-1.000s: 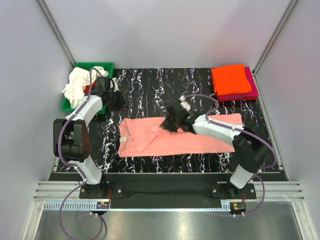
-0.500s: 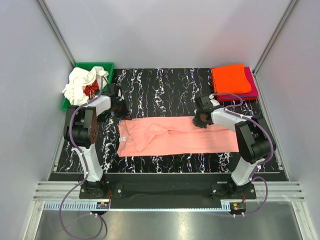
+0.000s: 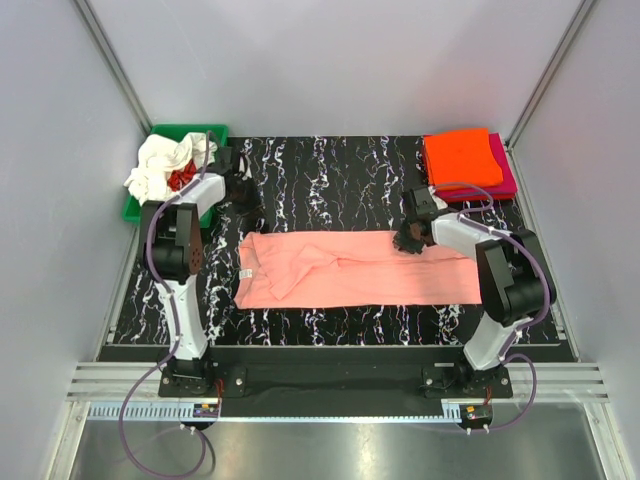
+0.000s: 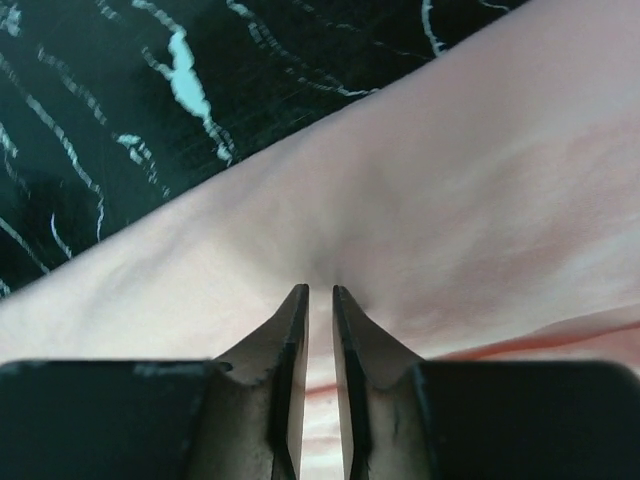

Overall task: Fold and stack the t-shirts
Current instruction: Fold the tshirt

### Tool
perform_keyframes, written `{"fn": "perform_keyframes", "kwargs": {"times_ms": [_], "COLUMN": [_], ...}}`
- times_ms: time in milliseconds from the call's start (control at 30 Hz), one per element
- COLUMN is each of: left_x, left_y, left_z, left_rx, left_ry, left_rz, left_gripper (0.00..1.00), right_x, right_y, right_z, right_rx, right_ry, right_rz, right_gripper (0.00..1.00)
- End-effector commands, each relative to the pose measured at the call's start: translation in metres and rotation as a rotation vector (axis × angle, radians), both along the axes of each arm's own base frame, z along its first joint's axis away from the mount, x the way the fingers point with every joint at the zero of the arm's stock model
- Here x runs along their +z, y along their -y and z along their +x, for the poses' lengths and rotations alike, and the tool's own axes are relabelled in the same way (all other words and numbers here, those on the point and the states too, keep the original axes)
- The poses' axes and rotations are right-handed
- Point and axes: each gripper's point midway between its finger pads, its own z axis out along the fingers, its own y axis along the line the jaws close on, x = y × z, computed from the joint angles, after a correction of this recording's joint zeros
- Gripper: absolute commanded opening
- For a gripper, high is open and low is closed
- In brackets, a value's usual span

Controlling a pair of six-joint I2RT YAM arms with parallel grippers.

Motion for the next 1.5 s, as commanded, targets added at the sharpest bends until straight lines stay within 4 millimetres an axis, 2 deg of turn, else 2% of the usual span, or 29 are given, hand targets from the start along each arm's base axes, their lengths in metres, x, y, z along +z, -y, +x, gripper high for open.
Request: {"fn": "perform_keyframes", "kwargs": {"times_ms": [0, 33, 67, 100, 133, 167, 200, 233, 267, 300, 333, 367, 400, 433, 467, 500, 533, 567, 600, 667, 833, 867, 967, 1233, 1367, 1467], "left_x": [0.072, 0.080, 0.099, 0.105, 0.098, 0.099, 0.108, 0.097, 0.094, 0.090, 0.088, 0.084, 0.088, 0.079, 0.083, 0.076, 0.075, 0.081, 0.071, 0.070, 0.050, 0.048, 0.044, 0.016, 0.008, 0.005], "left_y": [0.003, 0.002, 0.003, 0.004, 0.005, 0.007, 0.012, 0.016, 0.019, 0.026, 0.030, 0.031, 0.037, 0.038, 0.043, 0.046, 0.048, 0.054, 0.055, 0.057, 0.067, 0.070, 0.075, 0.066, 0.065, 0.065], "left_z": [0.010, 0.007, 0.001, -0.004, -0.018, -0.026, -0.035, -0.049, -0.057, -0.072, -0.079, -0.086, -0.093, -0.106, -0.115, -0.127, -0.134, -0.142, -0.153, -0.163, -0.187, -0.190, -0.197, -0.203, -0.205, -0.206], "left_rx": [-0.038, -0.034, -0.037, -0.040, -0.040, -0.048, -0.066, -0.077, -0.085, -0.109, -0.114, -0.119, -0.136, -0.145, -0.156, -0.164, -0.166, -0.186, -0.182, -0.177, -0.168, -0.176, -0.190, -0.166, -0.167, -0.173], "left_ry": [0.142, 0.153, 0.191, 0.199, 0.169, 0.168, 0.188, 0.157, 0.150, 0.135, 0.128, 0.116, 0.125, 0.094, 0.103, 0.086, 0.086, 0.112, 0.089, 0.091, 0.049, 0.045, 0.036, 0.000, -0.009, -0.015], "left_rz": [-0.020, -0.019, -0.022, -0.029, -0.043, -0.052, -0.070, -0.093, -0.110, -0.155, -0.173, -0.177, -0.181, -0.187, -0.199, -0.217, -0.223, -0.229, -0.234, -0.256, -0.280, -0.281, -0.276, -0.192, -0.160, -0.147], "left_gripper": [0.19, 0.20, 0.21, 0.22, 0.22, 0.22, 0.23, 0.23, 0.23, 0.23, 0.23, 0.23, 0.23, 0.23, 0.23, 0.23, 0.23, 0.24, 0.25, 0.25, 0.25, 0.24, 0.24, 0.23, 0.23, 0.23], "right_x": [0.062, 0.071, 0.088, 0.095, 0.103, 0.109, 0.117, 0.121, 0.109, 0.115, 0.112, 0.099, 0.105, 0.096, 0.098, 0.098, 0.088, 0.092, 0.092, 0.086, 0.067, 0.070, 0.060, 0.044, 0.042, 0.039], "right_y": [-0.018, -0.024, -0.031, -0.042, -0.066, -0.080, -0.095, -0.114, -0.130, -0.144, -0.152, -0.159, -0.168, -0.173, -0.180, -0.184, -0.186, -0.190, -0.195, -0.197, -0.204, -0.208, -0.215, -0.213, -0.213, -0.210], "right_z": [0.017, 0.016, 0.020, 0.019, 0.012, 0.014, 0.015, 0.008, 0.003, 0.001, 0.000, -0.002, -0.002, -0.003, -0.004, -0.006, -0.011, -0.008, -0.015, -0.015, -0.020, -0.017, -0.019, -0.014, -0.017, -0.012], "right_rx": [0.171, 0.205, 0.253, 0.304, 0.395, 0.453, 0.538, 0.626, 0.696, 0.787, 0.830, 0.867, 0.928, 0.963, 1.030, 1.065, 1.092, 1.137, 1.175, 1.205, 1.248, 1.250, 1.262, 1.265, 1.273, 1.286], "right_ry": [0.152, 0.174, 0.228, 0.250, 0.264, 0.290, 0.321, 0.324, 0.296, 0.314, 0.308, 0.275, 0.296, 0.280, 0.307, 0.310, 0.274, 0.298, 0.290, 0.272, 0.217, 0.223, 0.197, 0.171, 0.157, 0.170], "right_rz": [0.040, 0.047, 0.048, 0.071, 0.132, 0.166, 0.182, 0.232, 0.245, 0.272, 0.292, 0.310, 0.333, 0.343, 0.334, 0.341, 0.339, 0.334, 0.367, 0.379, 0.391, 0.391, 0.375, 0.298, 0.298, 0.259], "right_gripper": [0.24, 0.25, 0.25, 0.26, 0.28, 0.29, 0.30, 0.33, 0.34, 0.35, 0.36, 0.40, 0.41, 0.43, 0.43, 0.44, 0.44, 0.45, 0.46, 0.48, 0.53, 0.53, 0.52, 0.49, 0.49, 0.50]}}
